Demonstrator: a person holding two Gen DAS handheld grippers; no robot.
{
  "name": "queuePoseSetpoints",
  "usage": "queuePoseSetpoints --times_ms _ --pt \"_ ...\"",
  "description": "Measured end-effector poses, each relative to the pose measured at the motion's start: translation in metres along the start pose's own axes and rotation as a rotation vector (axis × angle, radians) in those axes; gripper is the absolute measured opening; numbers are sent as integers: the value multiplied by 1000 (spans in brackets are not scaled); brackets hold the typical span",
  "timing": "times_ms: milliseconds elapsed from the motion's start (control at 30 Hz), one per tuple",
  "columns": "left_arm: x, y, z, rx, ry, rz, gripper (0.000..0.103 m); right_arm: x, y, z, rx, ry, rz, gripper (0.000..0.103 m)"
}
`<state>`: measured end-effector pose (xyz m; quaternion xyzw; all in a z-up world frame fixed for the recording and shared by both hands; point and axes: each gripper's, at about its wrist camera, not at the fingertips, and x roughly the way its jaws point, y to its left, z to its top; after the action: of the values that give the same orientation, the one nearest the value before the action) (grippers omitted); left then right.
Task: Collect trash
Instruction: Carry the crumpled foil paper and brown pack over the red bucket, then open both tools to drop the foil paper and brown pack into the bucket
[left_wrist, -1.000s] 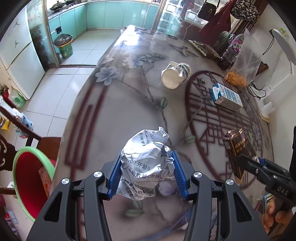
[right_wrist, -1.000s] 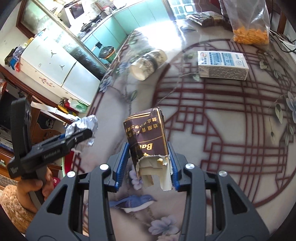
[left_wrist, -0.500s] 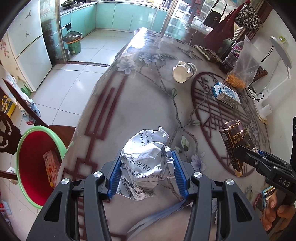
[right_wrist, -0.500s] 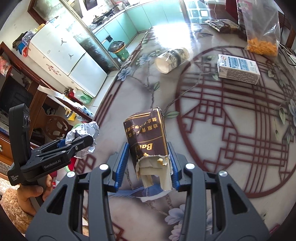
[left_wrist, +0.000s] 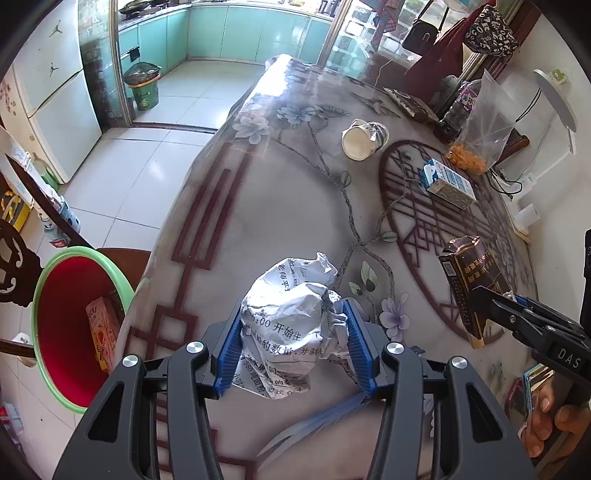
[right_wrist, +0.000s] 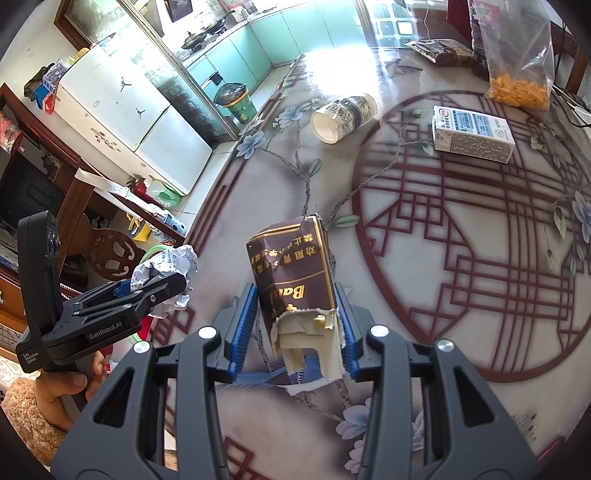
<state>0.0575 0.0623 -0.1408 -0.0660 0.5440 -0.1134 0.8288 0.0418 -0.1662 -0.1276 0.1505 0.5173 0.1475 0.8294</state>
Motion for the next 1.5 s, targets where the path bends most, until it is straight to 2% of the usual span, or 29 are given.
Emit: queuePoseSetpoints --times_ms 267,533,1100,1333,1500 --pt "-2 4 -1 8 -5 -2 48 -14 13 -2 -15 -41 -36 40" --pt "-9 31 -8 -27 -12 5 48 -14 44 0 -64 -50 -46 40" --pt "-26 143 -24 -126 -6 56 48 31 129 -10 -125 20 -29 40" --pt "-37 203 -31 -193 -15 116 48 64 181 -15 -163 65 46 40" --pt "-43 245 -38 -254 -17 154 48 104 232 -21 -244 150 101 40"
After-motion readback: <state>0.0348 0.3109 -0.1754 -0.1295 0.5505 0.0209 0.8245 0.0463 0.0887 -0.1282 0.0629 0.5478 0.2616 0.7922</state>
